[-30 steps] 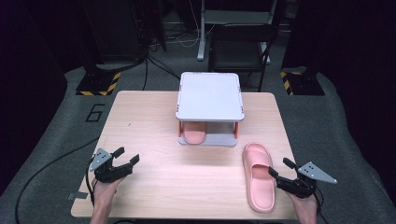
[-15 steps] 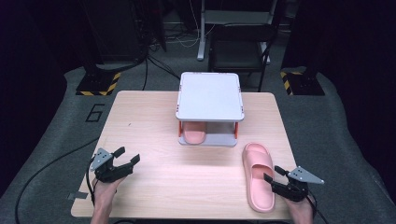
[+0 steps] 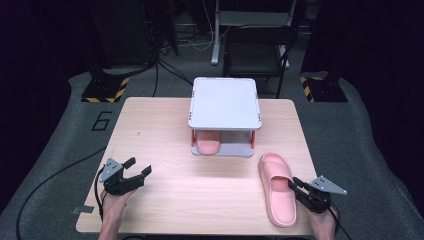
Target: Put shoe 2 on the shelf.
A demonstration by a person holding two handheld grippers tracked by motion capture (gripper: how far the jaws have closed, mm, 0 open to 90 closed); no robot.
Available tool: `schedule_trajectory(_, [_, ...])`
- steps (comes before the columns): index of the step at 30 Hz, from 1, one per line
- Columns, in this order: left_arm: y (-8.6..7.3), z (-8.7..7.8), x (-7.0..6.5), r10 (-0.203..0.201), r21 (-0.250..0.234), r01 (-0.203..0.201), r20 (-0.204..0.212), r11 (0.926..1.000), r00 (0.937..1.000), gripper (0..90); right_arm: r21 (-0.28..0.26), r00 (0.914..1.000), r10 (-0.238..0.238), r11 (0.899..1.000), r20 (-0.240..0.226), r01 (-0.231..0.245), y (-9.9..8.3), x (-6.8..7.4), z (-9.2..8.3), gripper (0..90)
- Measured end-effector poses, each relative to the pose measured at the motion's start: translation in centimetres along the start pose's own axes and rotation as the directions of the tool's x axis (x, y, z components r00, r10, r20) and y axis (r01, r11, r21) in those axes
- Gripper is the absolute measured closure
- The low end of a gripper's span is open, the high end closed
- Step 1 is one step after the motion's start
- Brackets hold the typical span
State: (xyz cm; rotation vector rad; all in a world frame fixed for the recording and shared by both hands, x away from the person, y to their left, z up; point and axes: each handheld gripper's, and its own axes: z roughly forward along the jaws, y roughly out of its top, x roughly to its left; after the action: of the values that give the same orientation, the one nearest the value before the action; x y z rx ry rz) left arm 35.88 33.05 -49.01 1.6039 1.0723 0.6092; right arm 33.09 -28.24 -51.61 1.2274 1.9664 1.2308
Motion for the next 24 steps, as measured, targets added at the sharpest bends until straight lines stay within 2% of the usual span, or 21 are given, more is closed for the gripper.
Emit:
schedule_trajectory(6, [0.0,-0.1,0.0,-0.004,-0.007,0.004,-0.002,1.0,1.0,22.7,0.015,0.9996,-0.019,1.0,0.02,0.019,0.3,0.3,-0.1,76.2])
schedule_trajectory(8, [0.1,-0.1,0.1,-0.005,-0.006,0.005,-0.003,1.0,1.0,22.7,0.013,0.9986,-0.031,0.999,0.043,0.031,0.5,0.6,-0.3,79.2])
schedule_trajectory(16, [0.1,0.0,0.0,-0.004,-0.008,0.004,-0.005,1.0,1.0,22.7,-0.004,0.9991,-0.043,0.999,0.004,0.043,1.6,1.7,-0.6,81.9])
schedule_trajectory(17, [0.1,0.0,0.0,-0.002,-0.006,0.002,-0.003,1.0,1.0,22.7,-0.006,0.9995,-0.031,1.0,-0.005,0.031,1.7,2.0,-0.6,82.0])
schedule_trajectory(18, [0.1,0.0,0.0,-0.003,-0.008,0.003,0.001,1.0,1.0,22.7,-0.012,0.9994,-0.036,0.999,0.003,0.036,2.0,2.2,-0.4,81.9])
schedule_trajectory(21, [0.1,0.0,-0.1,-0.004,-0.004,0.004,-0.001,1.0,1.0,22.7,-0.025,0.9994,-0.029,0.999,-0.017,0.029,3.0,2.9,0.3,82.0])
schedule_trajectory(24, [0.1,0.1,-0.1,-0.002,-0.004,0.002,-0.001,1.0,1.0,22.7,-0.028,0.9993,-0.035,0.999,-0.009,0.035,4.1,3.8,1.5,82.0])
